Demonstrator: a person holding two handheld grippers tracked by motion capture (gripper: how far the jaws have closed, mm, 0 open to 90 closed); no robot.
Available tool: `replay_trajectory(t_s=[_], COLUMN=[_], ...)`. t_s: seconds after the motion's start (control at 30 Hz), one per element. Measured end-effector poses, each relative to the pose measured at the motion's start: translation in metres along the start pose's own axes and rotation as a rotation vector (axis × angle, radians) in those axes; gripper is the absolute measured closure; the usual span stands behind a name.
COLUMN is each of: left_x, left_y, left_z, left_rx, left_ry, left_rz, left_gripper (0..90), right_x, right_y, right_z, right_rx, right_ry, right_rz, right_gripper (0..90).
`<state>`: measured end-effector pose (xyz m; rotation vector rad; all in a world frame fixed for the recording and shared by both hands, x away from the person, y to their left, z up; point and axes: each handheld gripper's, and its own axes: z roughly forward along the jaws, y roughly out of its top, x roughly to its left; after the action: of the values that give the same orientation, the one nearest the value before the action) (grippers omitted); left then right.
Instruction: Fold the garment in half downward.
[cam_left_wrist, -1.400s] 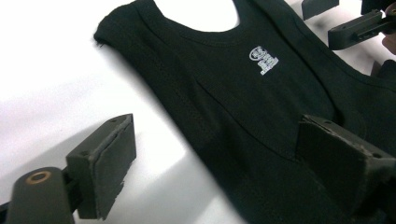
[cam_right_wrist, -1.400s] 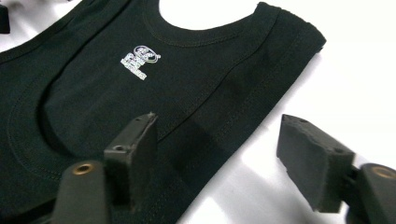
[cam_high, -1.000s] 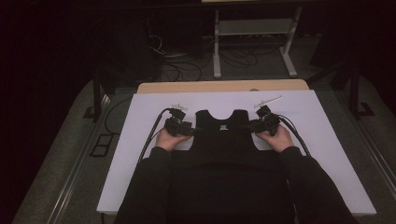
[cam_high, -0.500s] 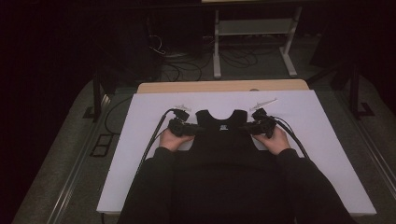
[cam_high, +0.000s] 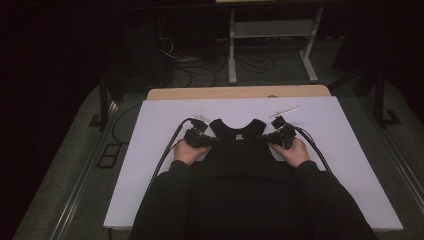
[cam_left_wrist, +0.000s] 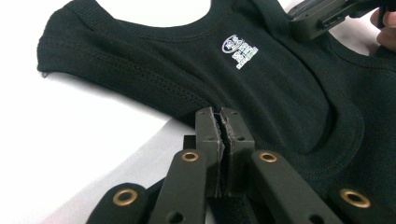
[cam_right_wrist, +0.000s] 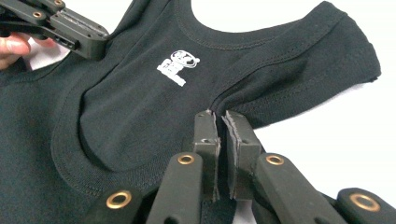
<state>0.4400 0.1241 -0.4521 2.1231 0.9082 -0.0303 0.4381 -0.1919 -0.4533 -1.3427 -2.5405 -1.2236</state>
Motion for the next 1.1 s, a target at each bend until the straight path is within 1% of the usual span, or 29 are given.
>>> replay_trajectory(t_s=[0.1, 0.13, 0.17, 0.2, 0.33, 0.47, 0.53, 0.57, 0.6, 0.67, 0.73, 0.8, 0.9, 1.03, 1.1], left_x=[-0.002, -0.003, -0.004, -0.004, -0.005, -0.007, -0.007, -0.008, -0.009, -0.011, -0.012, -0.014, -0.018, -0.024, -0.026], left_y=[0.002, 0.003, 0.003, 0.004, 0.004, 0.004, 0.005, 0.005, 0.006, 0.008, 0.01, 0.012, 0.015, 0.019, 0.02], left_z=[-0.002, -0.003, -0.005, -0.006, -0.013, -0.02, -0.024, -0.025, -0.027, -0.031, -0.035, -0.039, -0.043, -0.049, -0.053], left_rx=[0.015, 0.019, 0.018, 0.012, -0.01, -0.037, -0.031, -0.048, -0.047, -0.059, -0.07, -0.078, -0.092, -0.095, -0.095], left_ry=[0.022, 0.026, 0.034, 0.043, 0.05, 0.055, 0.062, 0.06, 0.062, 0.065, 0.06, 0.067, 0.065, 0.068, 0.067], left_rz=[0.014, 0.016, 0.015, 0.023, 0.021, 0.01, 0.021, 0.01, 0.014, 0.017, 0.021, 0.025, 0.032, 0.054, 0.058], left_gripper=[86.4, 86.5, 86.5, 86.6, 86.6, 86.6, 86.6, 86.6, 86.6, 86.6, 86.6, 86.6, 86.6, 86.6, 86.6], right_x=[0.001, 0.001, 0.002, 0.003, 0.006, 0.011, 0.012, 0.013, 0.014, 0.014, 0.016, 0.017, 0.02, 0.025, 0.027], right_y=[0.0, 0.001, 0.001, 0.002, 0.004, 0.006, 0.008, 0.008, 0.009, 0.01, 0.011, 0.013, 0.015, 0.017, 0.018], right_z=[-0.001, -0.002, -0.003, -0.004, -0.011, -0.017, -0.021, -0.022, -0.024, -0.028, -0.031, -0.035, -0.039, -0.045, -0.048], right_rx=[-0.002, -0.007, -0.012, -0.019, -0.048, -0.063, -0.071, -0.077, -0.084, -0.092, -0.103, -0.116, -0.128, -0.13, -0.135], right_ry=[-0.008, -0.006, -0.005, -0.002, 0.017, 0.016, 0.016, 0.013, 0.012, 0.017, 0.015, 0.02, 0.021, 0.015, 0.014], right_rz=[0.0, 0.008, 0.008, 0.01, 0.016, 0.008, 0.006, 0.001, 0.005, 0.006, 0.0, 0.004, -0.008, -0.024, -0.031], right_gripper=[82.8, 82.9, 82.9, 82.9, 82.9, 83.0, 83.0, 82.9, 82.9, 82.9, 83.0, 82.9, 83.0, 82.9, 83.0])
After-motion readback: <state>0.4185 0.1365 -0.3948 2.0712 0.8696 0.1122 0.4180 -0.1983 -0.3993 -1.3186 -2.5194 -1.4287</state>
